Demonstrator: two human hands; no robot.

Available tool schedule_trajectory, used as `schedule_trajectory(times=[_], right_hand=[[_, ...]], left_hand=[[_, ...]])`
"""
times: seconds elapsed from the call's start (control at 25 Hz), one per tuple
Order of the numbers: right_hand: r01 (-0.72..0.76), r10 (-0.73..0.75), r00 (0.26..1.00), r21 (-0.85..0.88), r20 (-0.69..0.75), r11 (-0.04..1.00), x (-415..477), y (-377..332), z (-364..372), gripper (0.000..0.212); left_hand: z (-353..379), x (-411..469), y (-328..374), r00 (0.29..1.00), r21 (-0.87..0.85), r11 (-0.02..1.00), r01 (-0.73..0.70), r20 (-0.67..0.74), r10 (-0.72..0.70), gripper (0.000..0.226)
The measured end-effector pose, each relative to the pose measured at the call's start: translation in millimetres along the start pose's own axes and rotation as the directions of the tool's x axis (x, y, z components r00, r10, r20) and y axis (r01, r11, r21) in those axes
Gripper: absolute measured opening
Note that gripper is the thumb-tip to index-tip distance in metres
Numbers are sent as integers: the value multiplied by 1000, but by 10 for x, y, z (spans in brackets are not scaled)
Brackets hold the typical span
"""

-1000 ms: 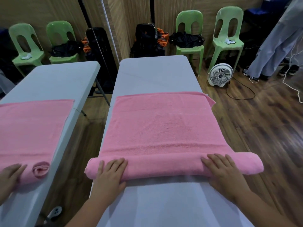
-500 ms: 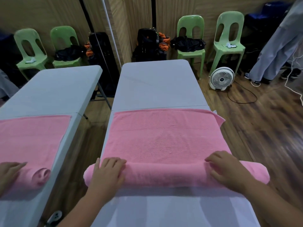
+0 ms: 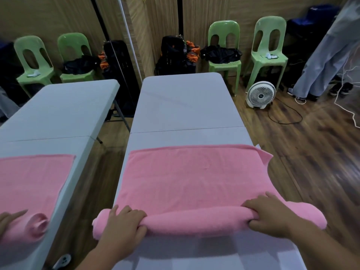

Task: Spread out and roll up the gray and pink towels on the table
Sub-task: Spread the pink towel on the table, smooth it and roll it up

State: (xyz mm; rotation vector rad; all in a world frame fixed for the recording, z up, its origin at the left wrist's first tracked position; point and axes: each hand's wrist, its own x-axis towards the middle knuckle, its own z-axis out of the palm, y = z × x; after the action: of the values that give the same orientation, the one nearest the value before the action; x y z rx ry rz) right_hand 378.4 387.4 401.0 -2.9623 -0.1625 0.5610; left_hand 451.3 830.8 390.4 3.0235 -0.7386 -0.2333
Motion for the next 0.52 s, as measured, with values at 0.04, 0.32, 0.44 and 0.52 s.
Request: schedule_trajectory(times=[0.04, 0.32, 0.44, 0.52], right_hand=[[11, -13, 1000, 65, 21, 998, 52, 13, -92, 54], [90, -94, 914, -28, -394, 996, 66, -31, -31, 35], [-21, -13, 950, -104, -311, 994, 89, -43, 220, 61], [-56, 22, 950, -101, -312, 993, 193, -37, 323, 55]], left_hand=[[-43, 44, -25, 1000, 1, 1000, 8, 12, -8, 25], [-87, 147, 43, 977, -72, 997, -14, -215, -2, 32], [79, 143, 69, 999, 26, 1000, -12, -37, 13, 63], [89, 219, 50, 1000, 46, 999, 15, 12, -15, 52]])
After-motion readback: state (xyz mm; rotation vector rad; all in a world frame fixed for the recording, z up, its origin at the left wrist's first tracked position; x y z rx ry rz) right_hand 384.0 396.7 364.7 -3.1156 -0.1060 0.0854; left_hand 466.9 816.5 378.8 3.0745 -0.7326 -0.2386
